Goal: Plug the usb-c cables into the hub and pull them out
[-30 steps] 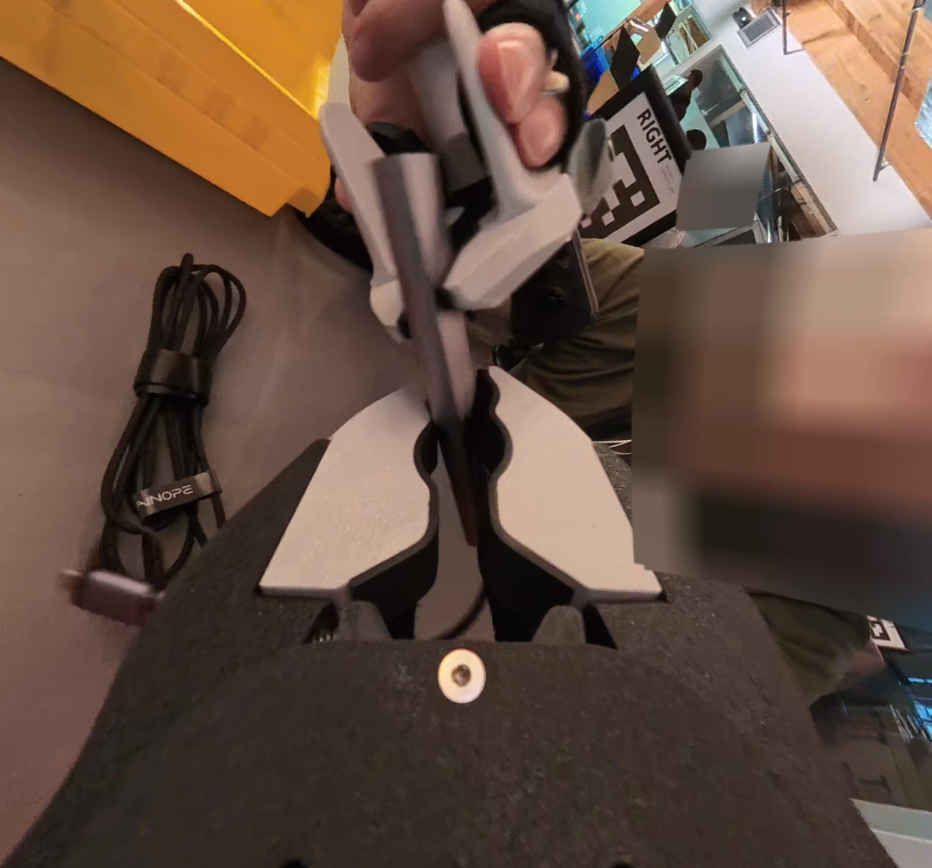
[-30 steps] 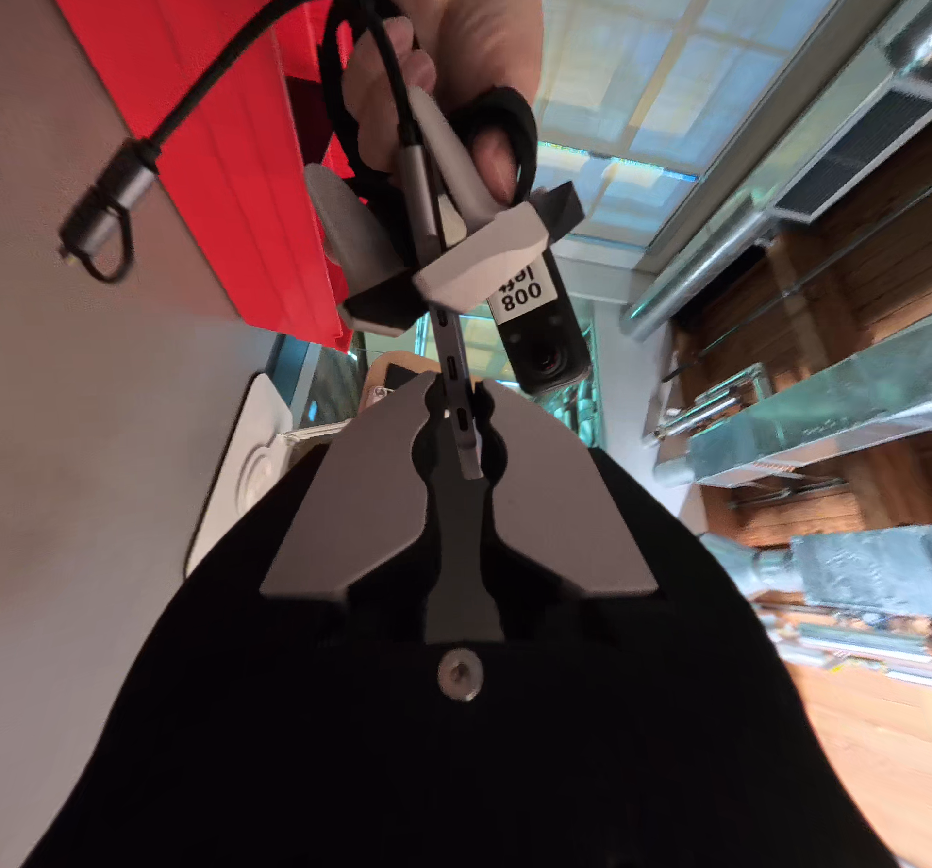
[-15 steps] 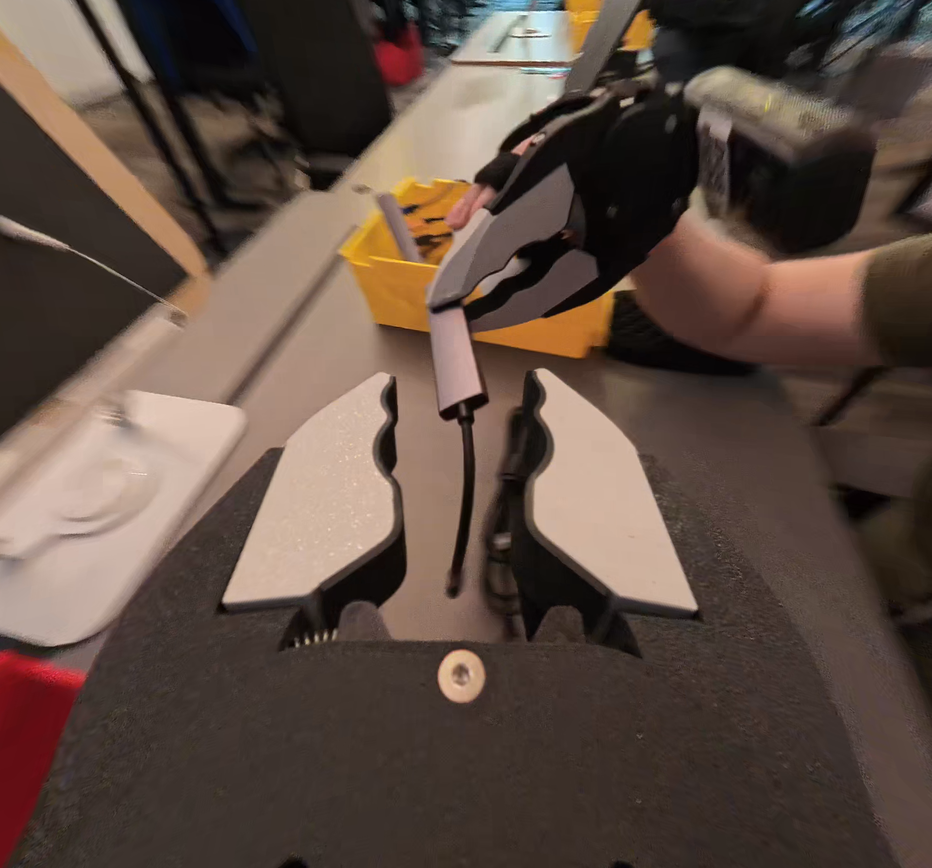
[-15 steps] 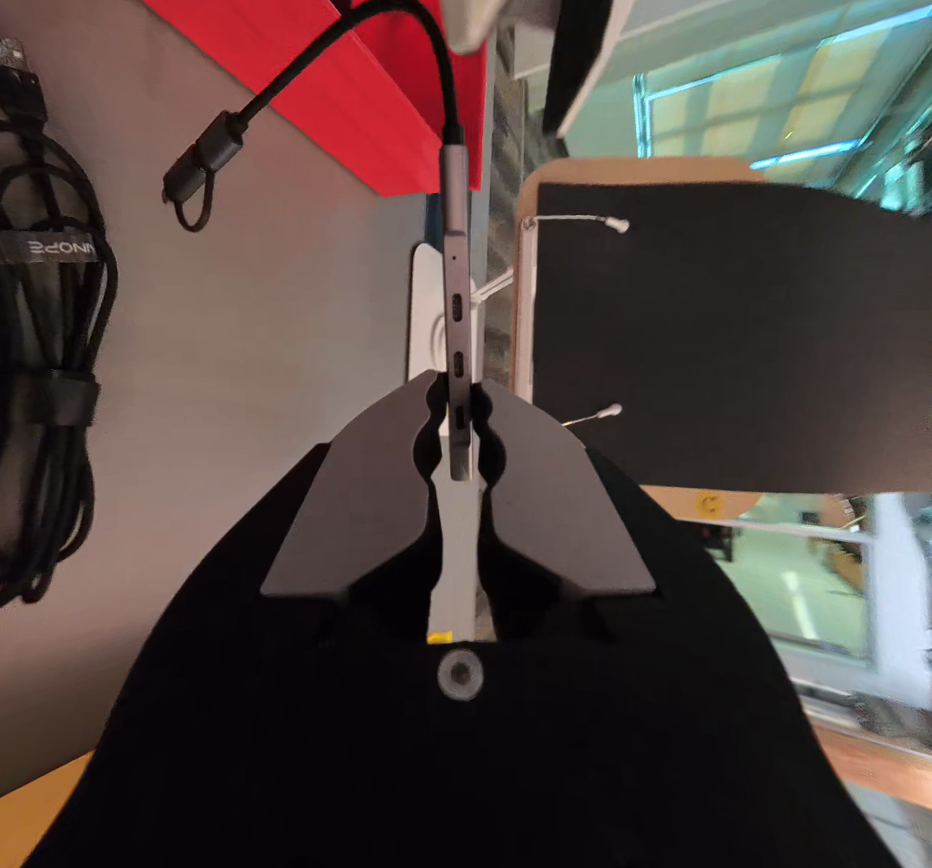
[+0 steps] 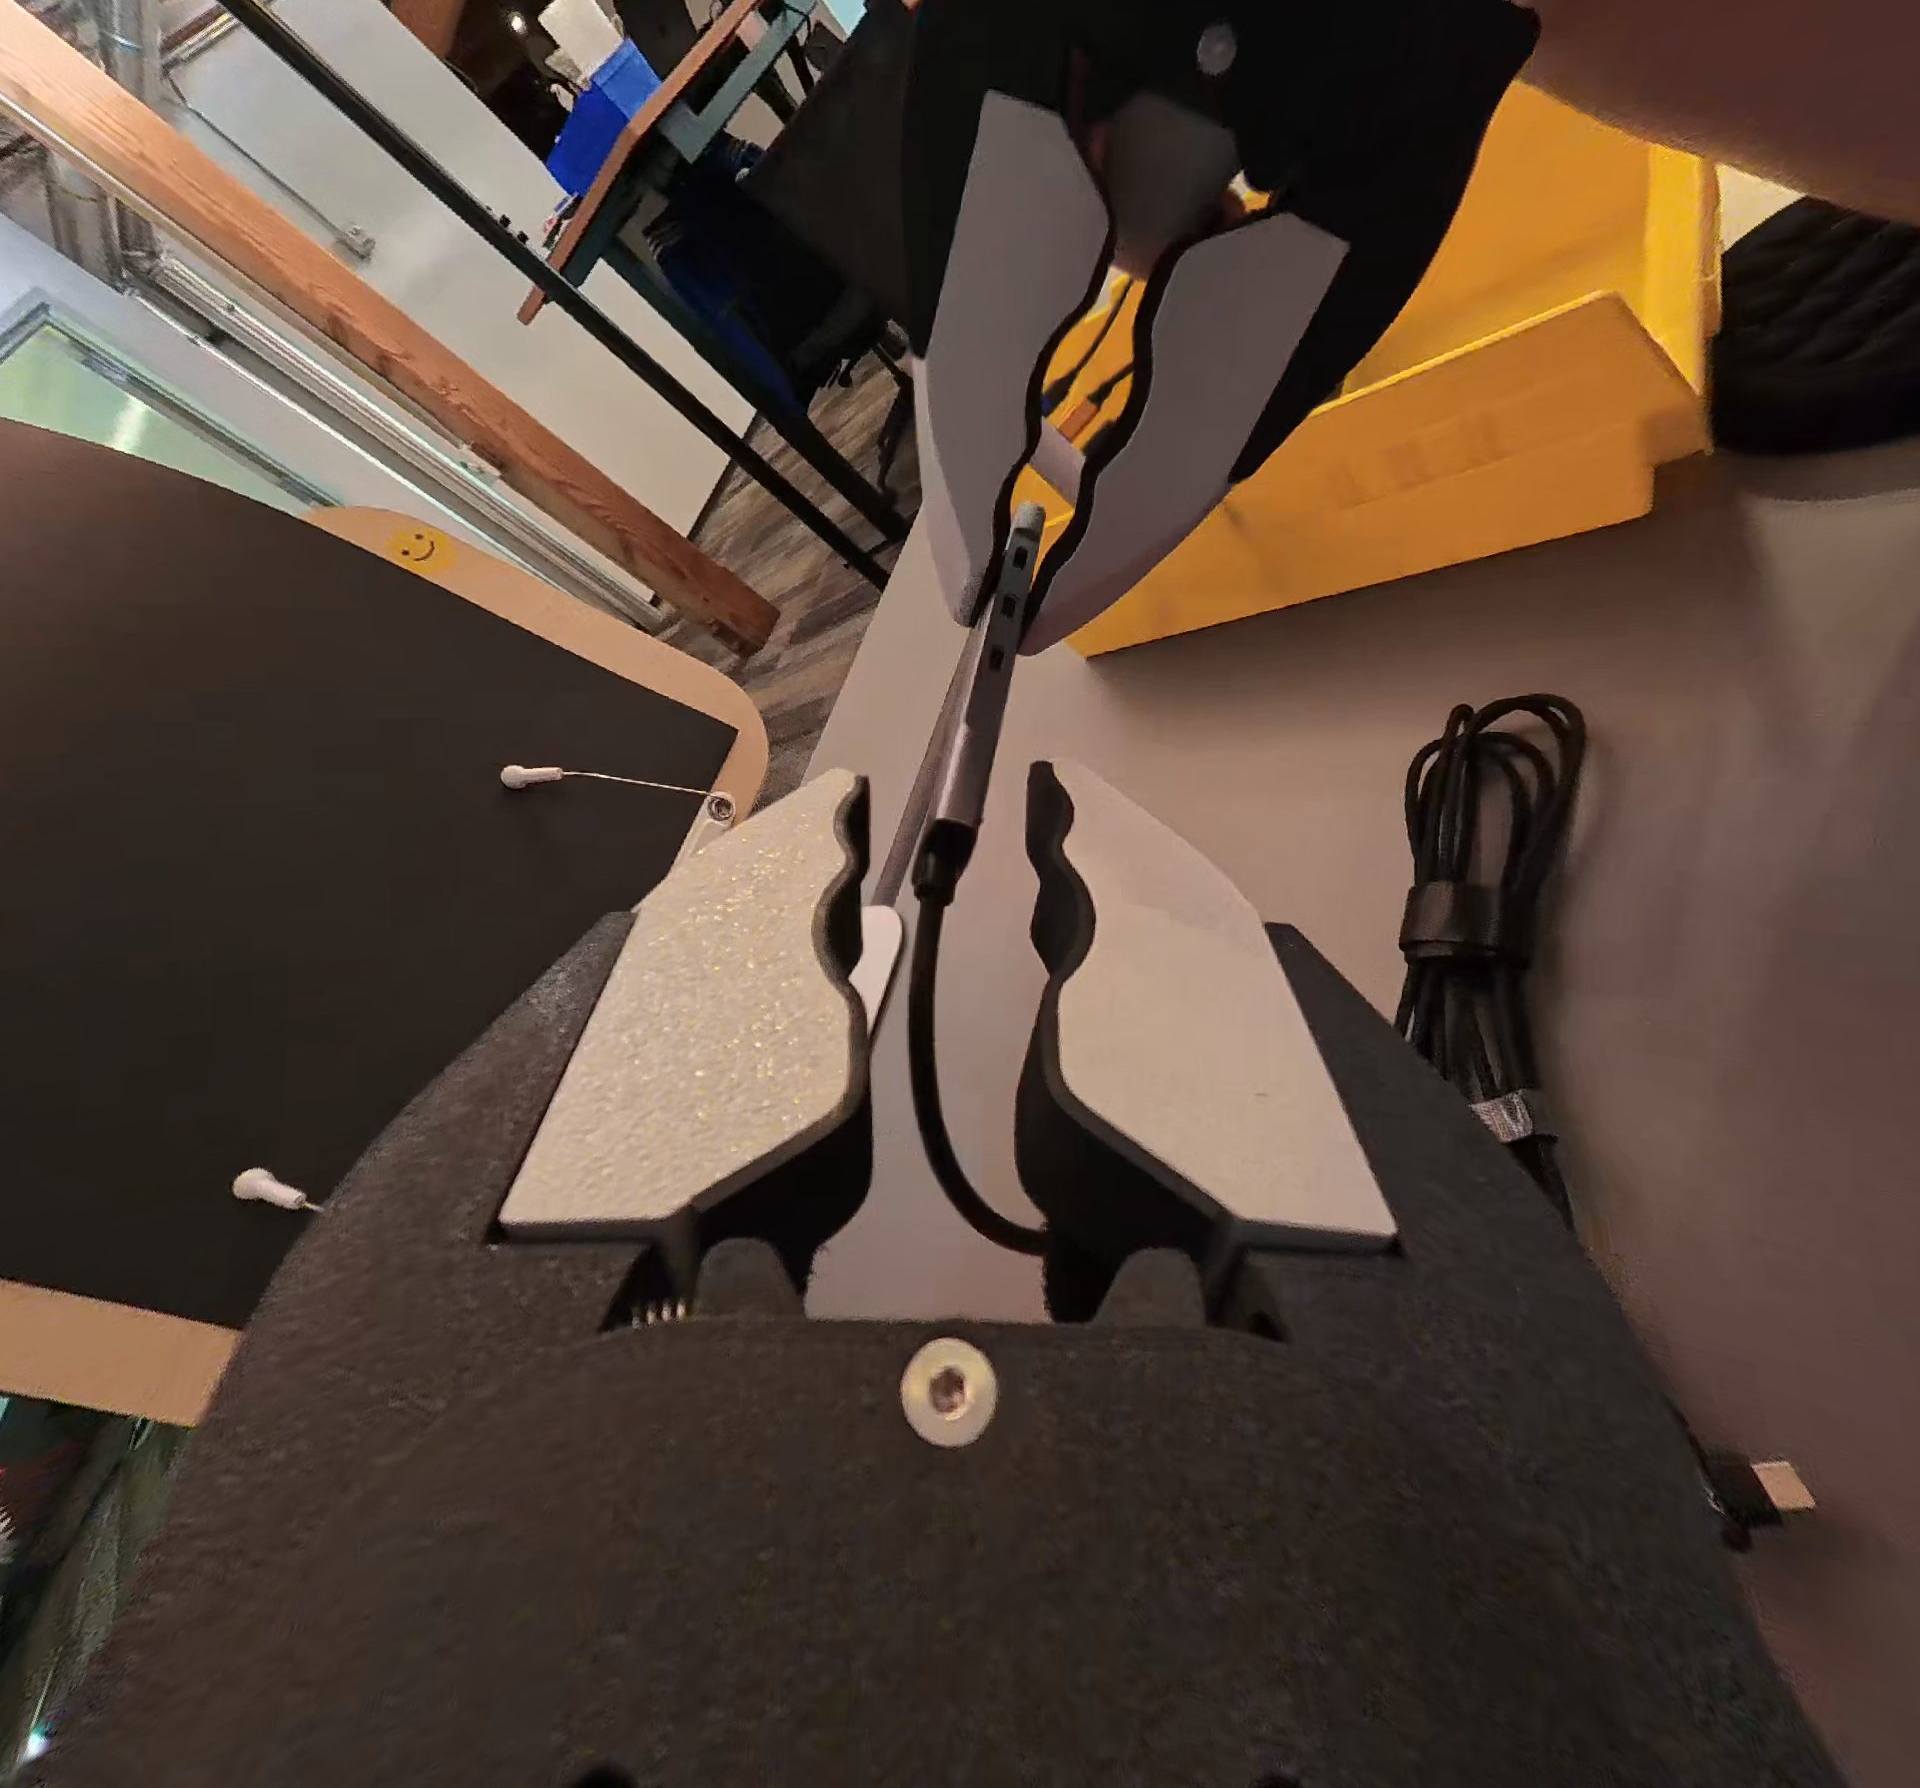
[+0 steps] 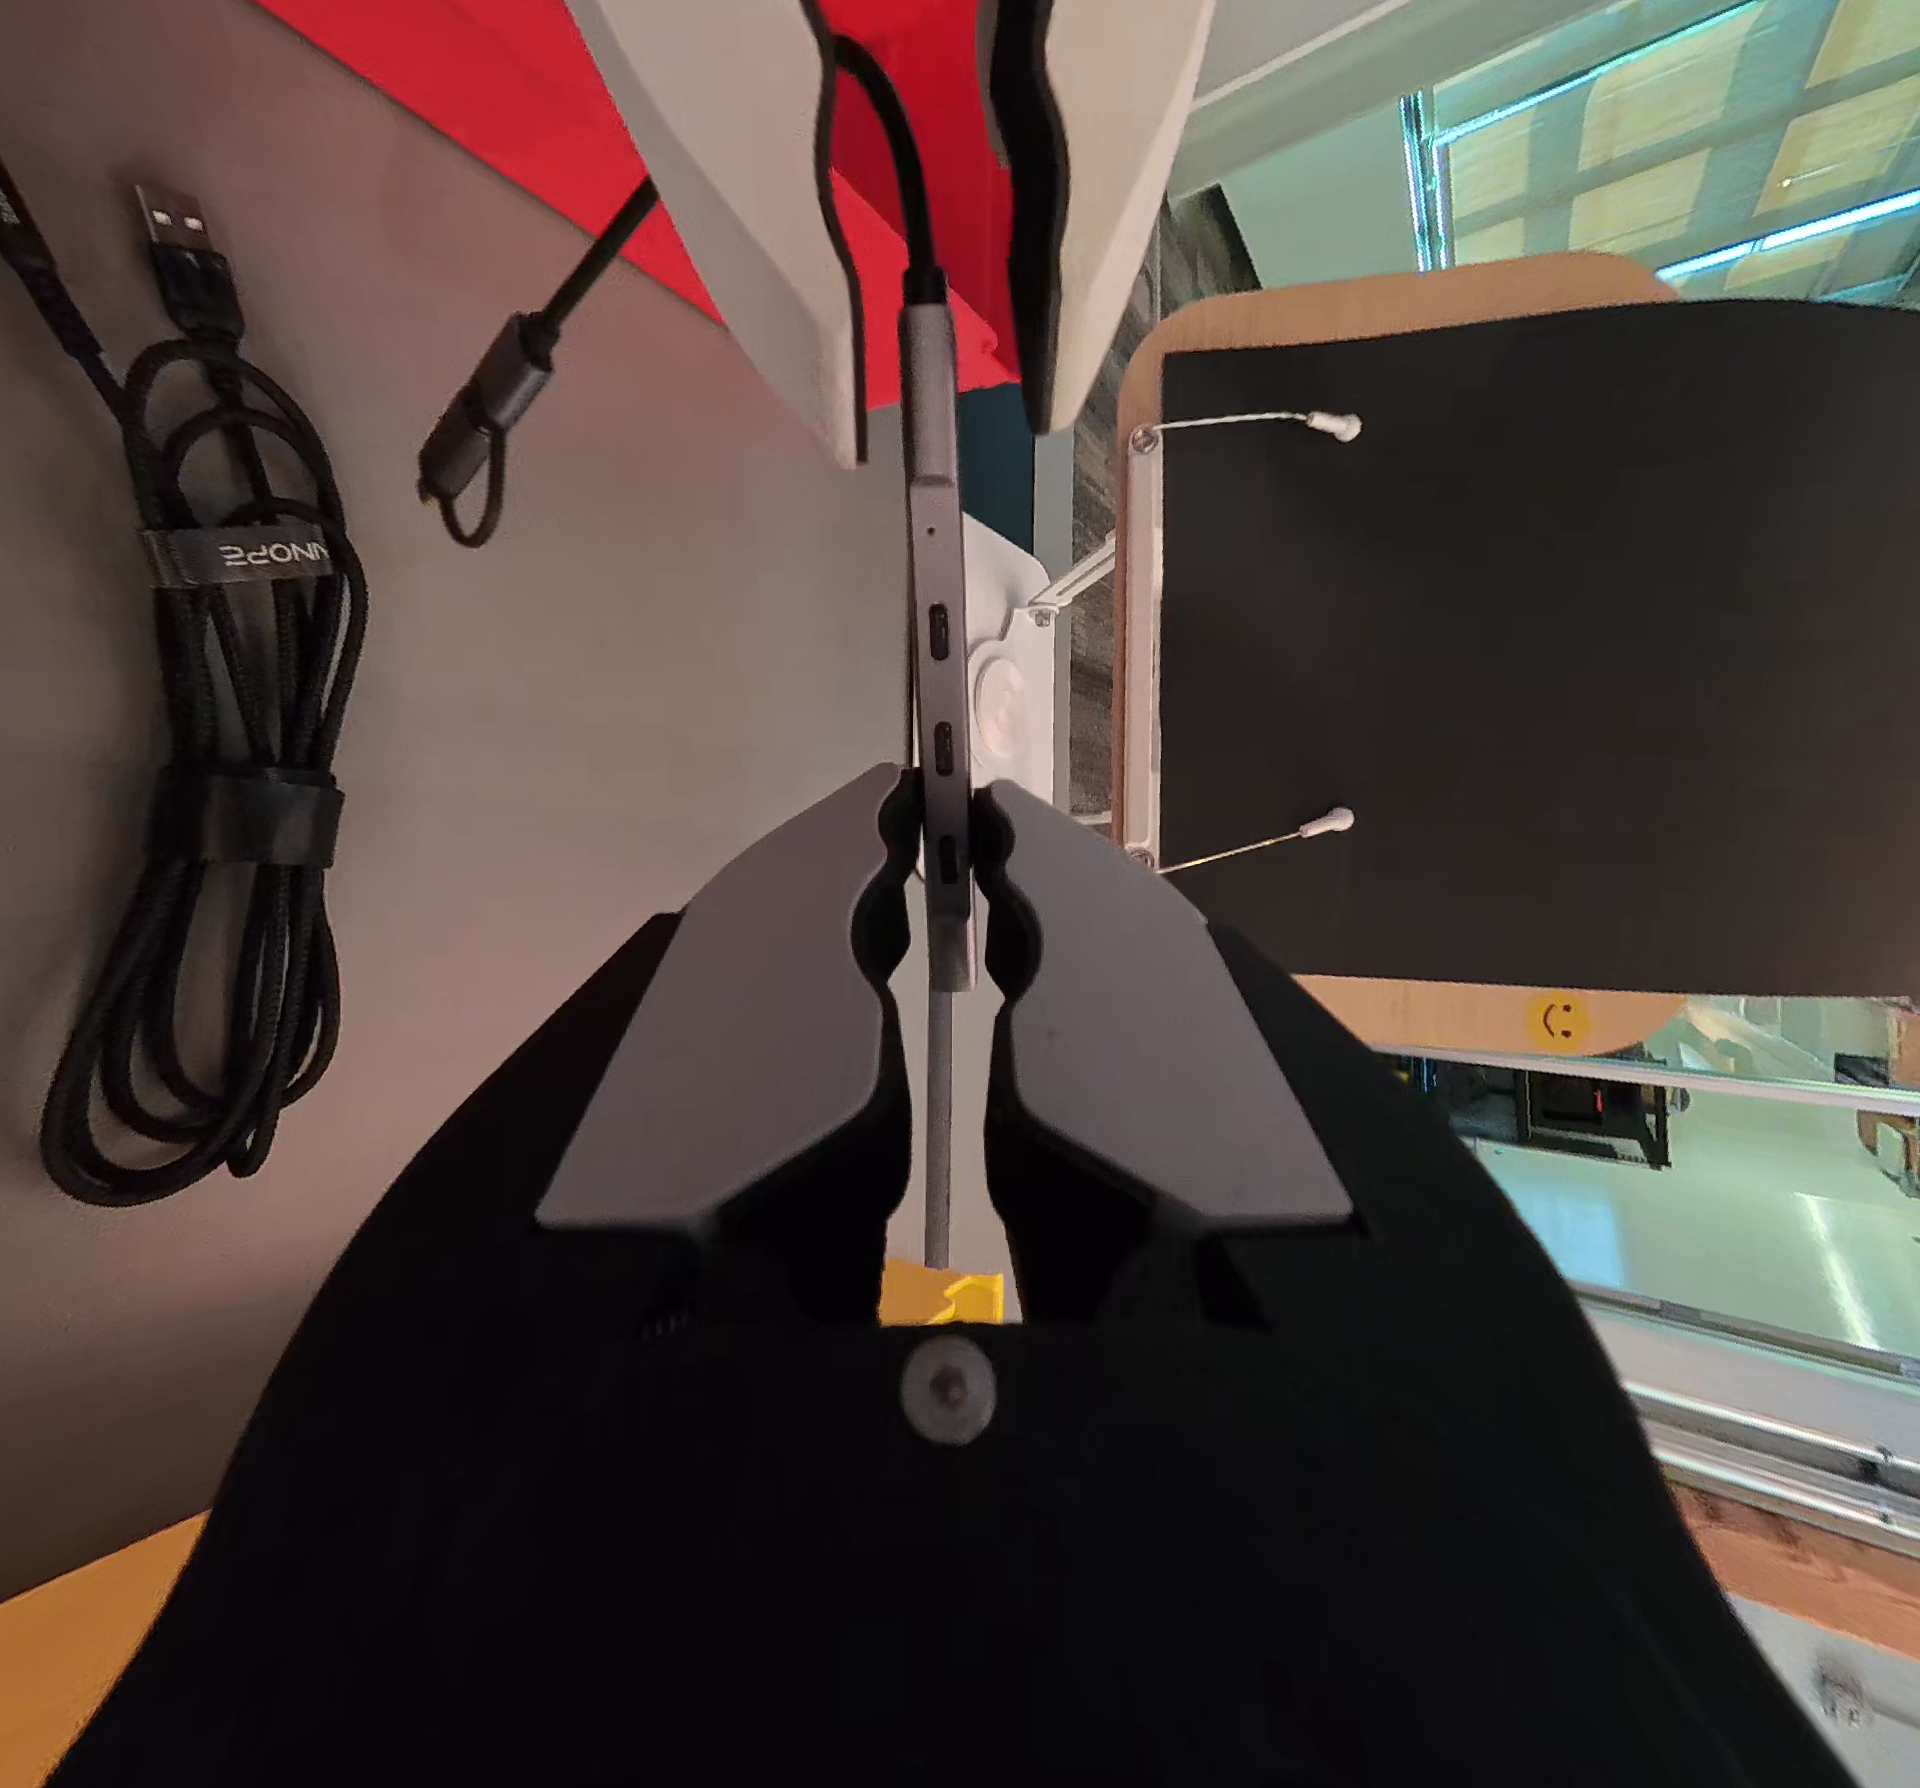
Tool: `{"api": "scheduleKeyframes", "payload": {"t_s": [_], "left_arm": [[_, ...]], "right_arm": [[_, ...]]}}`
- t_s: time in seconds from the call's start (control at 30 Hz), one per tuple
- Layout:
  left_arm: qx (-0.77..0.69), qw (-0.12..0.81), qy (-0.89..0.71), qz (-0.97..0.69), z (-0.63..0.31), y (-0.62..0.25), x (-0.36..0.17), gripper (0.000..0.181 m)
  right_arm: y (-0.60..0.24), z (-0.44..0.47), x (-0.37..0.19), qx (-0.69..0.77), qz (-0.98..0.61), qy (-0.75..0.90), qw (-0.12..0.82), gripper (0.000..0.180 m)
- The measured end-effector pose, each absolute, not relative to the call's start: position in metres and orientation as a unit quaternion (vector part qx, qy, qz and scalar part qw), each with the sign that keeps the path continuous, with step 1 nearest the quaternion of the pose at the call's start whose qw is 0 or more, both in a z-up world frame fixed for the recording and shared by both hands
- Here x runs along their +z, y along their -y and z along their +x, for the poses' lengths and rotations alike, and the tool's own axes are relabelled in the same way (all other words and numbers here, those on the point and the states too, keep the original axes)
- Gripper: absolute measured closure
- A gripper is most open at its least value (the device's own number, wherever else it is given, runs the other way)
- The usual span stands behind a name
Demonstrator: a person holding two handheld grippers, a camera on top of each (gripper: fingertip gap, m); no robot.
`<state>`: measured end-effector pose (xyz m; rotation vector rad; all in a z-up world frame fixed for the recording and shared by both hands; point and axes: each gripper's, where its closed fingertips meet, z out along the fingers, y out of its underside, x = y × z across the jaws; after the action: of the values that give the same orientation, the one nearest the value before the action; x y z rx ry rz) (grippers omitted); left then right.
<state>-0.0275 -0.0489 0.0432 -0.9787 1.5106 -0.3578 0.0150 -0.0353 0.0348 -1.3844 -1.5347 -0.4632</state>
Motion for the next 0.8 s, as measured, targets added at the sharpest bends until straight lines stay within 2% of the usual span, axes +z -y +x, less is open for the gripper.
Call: {"api": "scheduleKeyframes", "payload": {"t_s": [0.3,0.63,0.8], "left_arm": [[-0.097,0.603,-0.677,-0.41,-0.02,0.049,0.032,0.159],[-0.113,0.615,-0.677,-0.388,-0.015,0.057,0.035,0.171],[-0.105,0.616,-0.681,-0.381,-0.015,0.057,0.035,0.172]], "right_arm": [[0.043,0.008,0.037,-0.198,-0.556,0.644,0.487,0.169],[0.049,0.004,0.042,-0.181,-0.532,0.656,0.504,0.169],[0.048,0.003,0.042,-0.176,-0.528,0.657,0.509,0.169]]}}
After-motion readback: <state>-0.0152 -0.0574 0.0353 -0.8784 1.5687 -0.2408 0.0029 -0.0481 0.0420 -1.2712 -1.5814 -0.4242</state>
